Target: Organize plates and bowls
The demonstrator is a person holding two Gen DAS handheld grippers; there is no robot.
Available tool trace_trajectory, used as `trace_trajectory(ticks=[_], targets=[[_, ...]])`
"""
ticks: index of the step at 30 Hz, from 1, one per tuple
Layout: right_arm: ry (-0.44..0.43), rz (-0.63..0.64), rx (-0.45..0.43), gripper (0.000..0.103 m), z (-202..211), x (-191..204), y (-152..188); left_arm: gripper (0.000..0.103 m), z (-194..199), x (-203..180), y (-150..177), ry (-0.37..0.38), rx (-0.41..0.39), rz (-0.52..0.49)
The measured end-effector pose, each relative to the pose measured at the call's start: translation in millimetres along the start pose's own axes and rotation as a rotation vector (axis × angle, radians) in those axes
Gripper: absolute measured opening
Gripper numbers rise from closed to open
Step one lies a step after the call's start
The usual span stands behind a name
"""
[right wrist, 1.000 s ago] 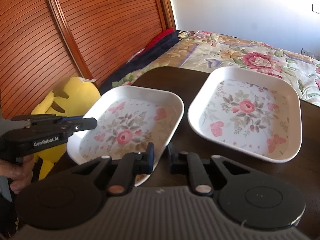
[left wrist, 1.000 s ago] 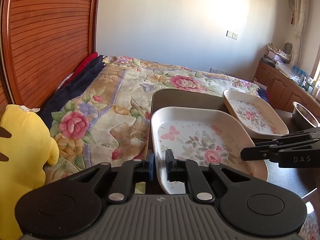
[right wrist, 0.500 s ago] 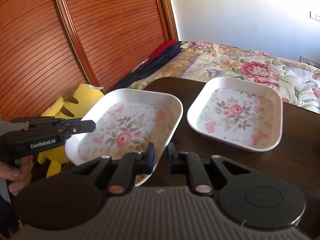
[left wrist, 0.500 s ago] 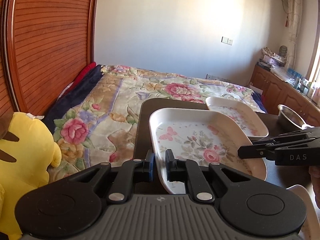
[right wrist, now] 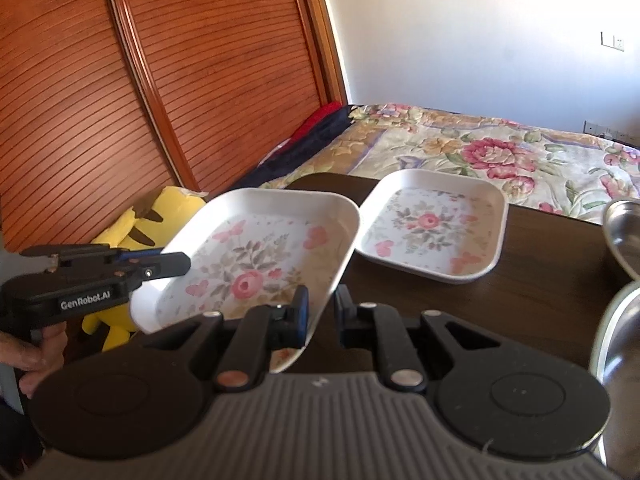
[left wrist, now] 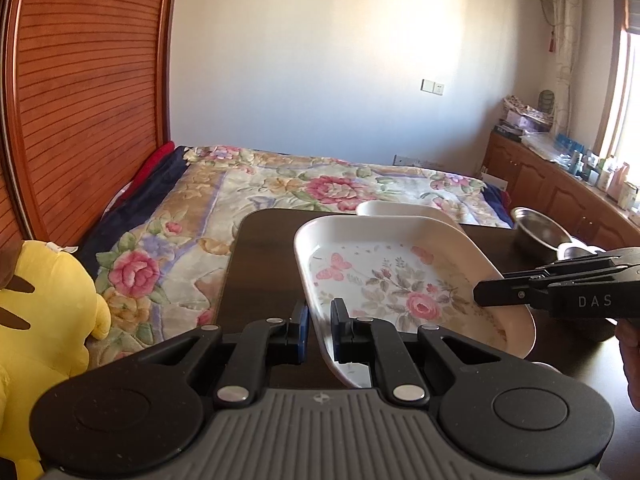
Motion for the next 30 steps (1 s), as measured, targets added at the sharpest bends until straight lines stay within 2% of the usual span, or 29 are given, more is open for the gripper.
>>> trace_trajectory(ticks=[13,30], targets=[[0.028,-0.044,-0.054,0.015,50,-32,27,0.013,17,-59,18,0.048,-0.013,-0.029],[0.039,-0.099,-0.072,0.015,83,-53,70,0.013,31,-103,50,0.081,0.007,-0.054]])
Point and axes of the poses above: each gripper's, at about its wrist camera, not at the fingertips, and z roughly against the way its jaws point, x to its left, y to its underside, the point moved 3 cm from there along -z, roughly the way its jaws point, and after that the axes turned 15 degrees about y, right-handed, at the moved point
